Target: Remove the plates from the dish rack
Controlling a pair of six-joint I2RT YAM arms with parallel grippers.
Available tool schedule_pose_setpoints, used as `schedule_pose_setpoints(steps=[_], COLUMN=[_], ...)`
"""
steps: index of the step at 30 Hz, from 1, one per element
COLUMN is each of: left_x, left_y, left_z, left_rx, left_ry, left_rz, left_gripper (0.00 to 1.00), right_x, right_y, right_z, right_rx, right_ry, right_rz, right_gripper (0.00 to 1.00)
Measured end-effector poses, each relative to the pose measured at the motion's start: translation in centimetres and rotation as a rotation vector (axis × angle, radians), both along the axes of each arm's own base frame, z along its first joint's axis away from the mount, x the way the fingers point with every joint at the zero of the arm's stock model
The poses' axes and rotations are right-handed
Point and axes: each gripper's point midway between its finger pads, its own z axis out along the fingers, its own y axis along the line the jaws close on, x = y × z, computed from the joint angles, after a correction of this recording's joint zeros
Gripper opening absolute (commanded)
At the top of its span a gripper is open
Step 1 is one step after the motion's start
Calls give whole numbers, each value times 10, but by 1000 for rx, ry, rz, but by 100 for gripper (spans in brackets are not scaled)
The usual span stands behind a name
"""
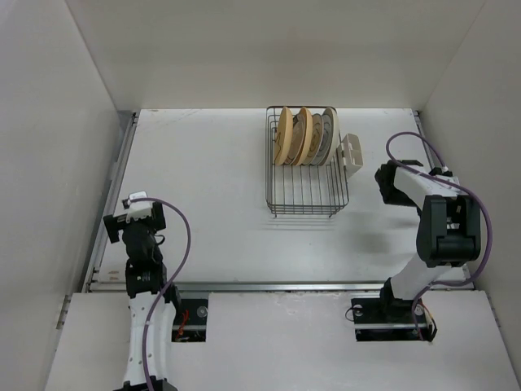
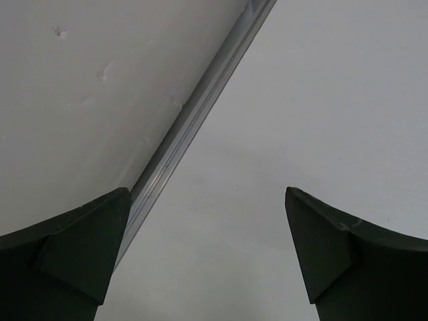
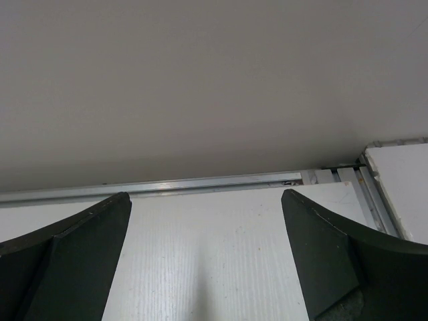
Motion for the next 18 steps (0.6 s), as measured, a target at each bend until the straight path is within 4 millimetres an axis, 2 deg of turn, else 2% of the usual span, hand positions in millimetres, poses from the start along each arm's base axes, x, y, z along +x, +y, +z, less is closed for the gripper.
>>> schedule_pose_setpoints(steps=[4,7,10,11,12,13,15,18], left_x=[-1,1,5,6,8,11,20,41], left_y=[1,-4,-24,-33,-41,-53,-70,-85], left_z=[-2,-2,5,13,26,44,93,178], left_rx=[2,11,51,70,91,120,168,198], left_ry=[-2,13,93,121,128,142,116,37], left_rz=[12,-27,-180,-253,-314,-398,-518,-618], left_gripper=[100,100,100,100,100,100,100,100], right_x=[2,17,37,46,48,53,73,119], right_y=[0,0,3,7,8,13,28,70], right_z=[4,24,66,98,107,129,171,210], right_rx=[4,8,11,10,8,18,64,224], right_ry=[14,4,-79,-154,-171,-186,-200,-232], right_rz=[2,10,30,49,57,84,181,545], right_gripper=[100,100,100,100,100,100,100,100])
